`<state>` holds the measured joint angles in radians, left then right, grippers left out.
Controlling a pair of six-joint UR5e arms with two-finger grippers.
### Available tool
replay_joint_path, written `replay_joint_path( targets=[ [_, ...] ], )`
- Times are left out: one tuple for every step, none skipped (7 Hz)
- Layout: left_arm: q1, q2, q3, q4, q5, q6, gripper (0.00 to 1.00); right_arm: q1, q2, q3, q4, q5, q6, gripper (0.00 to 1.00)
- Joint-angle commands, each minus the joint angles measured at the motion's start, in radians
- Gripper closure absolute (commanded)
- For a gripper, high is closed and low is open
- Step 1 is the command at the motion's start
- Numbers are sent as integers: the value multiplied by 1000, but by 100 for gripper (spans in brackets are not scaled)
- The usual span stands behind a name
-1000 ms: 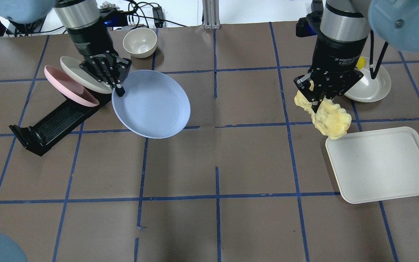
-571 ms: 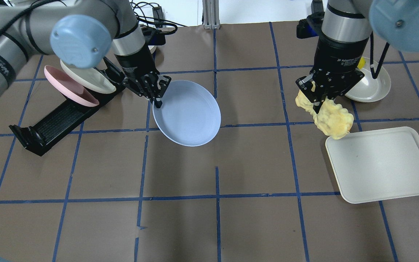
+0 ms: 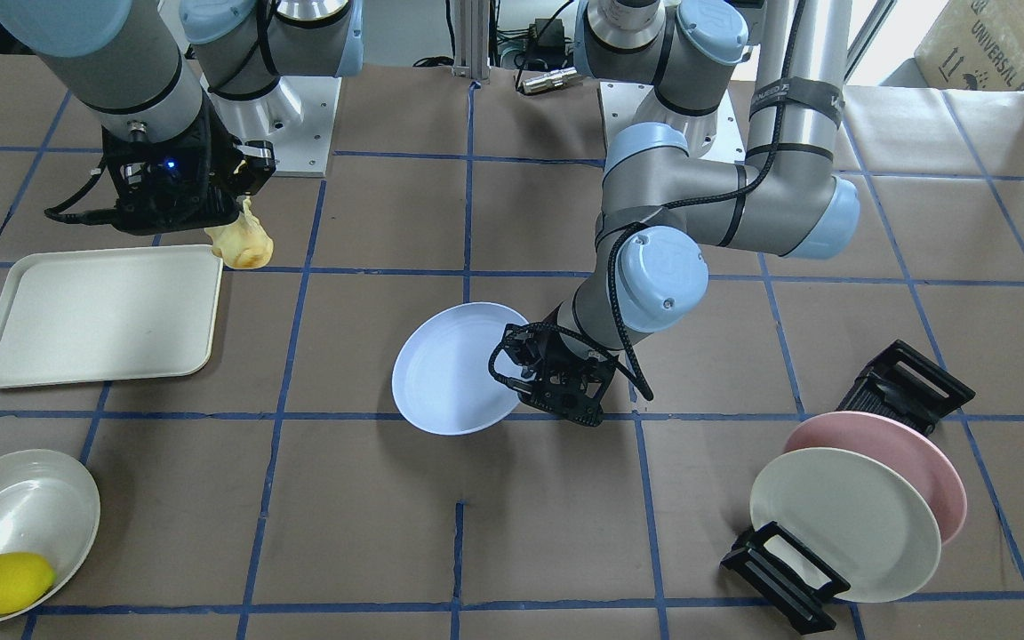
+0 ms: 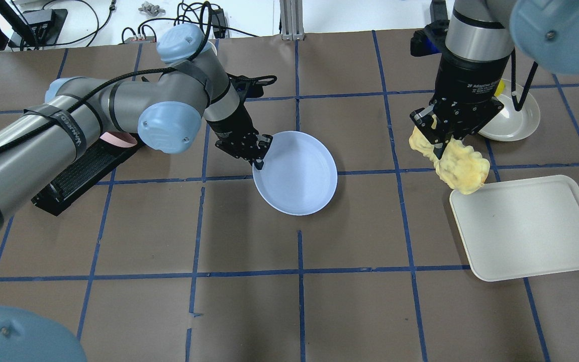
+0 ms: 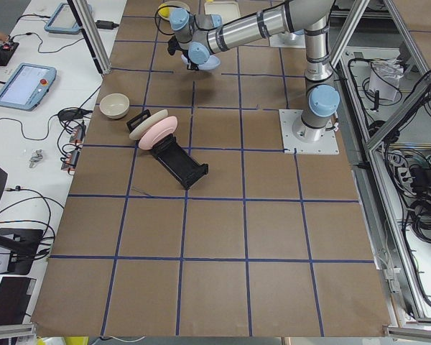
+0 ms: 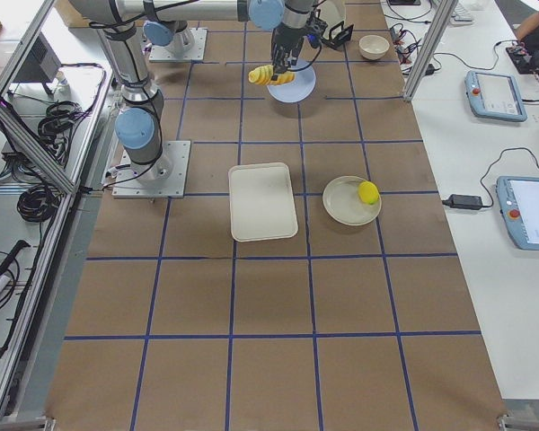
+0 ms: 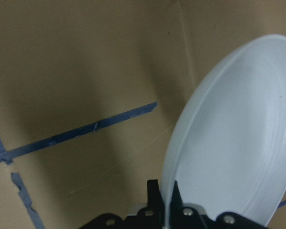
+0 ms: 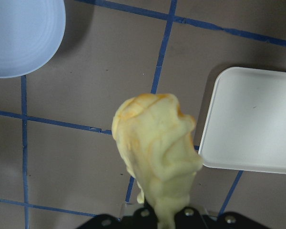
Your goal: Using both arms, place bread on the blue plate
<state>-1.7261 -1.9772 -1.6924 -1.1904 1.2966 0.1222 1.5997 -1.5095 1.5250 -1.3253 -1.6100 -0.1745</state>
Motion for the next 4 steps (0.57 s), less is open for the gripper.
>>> replay_joint_path(
  targets=[
    [-6, -20, -53, 43, -5, -39, 67, 0, 0, 3, -2, 2, 0, 88],
    [-9, -8, -61, 72, 0, -67, 34, 9, -6, -2, -9, 7, 10, 88],
    [-10, 23, -46, 92, 1, -151, 0, 17, 11, -5, -34, 18, 10, 90],
    [18, 64, -29, 92, 7, -150, 0, 32, 26, -12, -44, 65, 13, 91]
  ],
)
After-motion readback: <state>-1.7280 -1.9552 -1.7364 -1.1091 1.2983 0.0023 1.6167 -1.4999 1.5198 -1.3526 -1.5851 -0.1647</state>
